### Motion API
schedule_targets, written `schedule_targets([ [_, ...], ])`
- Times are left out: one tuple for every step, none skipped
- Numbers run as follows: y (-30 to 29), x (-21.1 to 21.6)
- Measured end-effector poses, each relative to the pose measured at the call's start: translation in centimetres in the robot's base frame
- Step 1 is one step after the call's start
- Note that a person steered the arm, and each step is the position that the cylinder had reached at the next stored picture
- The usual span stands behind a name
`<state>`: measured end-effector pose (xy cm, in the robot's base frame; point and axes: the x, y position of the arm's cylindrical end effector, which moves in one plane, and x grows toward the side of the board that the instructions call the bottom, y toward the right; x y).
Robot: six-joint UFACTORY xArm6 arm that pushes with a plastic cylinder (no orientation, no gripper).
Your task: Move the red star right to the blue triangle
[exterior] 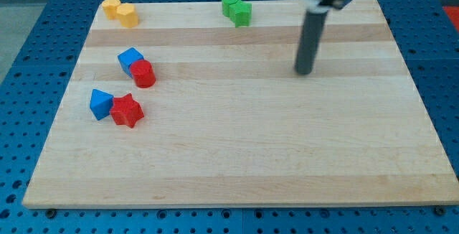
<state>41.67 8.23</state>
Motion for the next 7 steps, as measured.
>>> schedule_targets([
  [-6.1, 7.7],
  [-8.2, 11.0],
  [-8.5, 11.6],
  [-12.3, 13.8],
  [-15.0, 14.9],
  [-20.2, 13.8],
  [-25.1, 9.9],
])
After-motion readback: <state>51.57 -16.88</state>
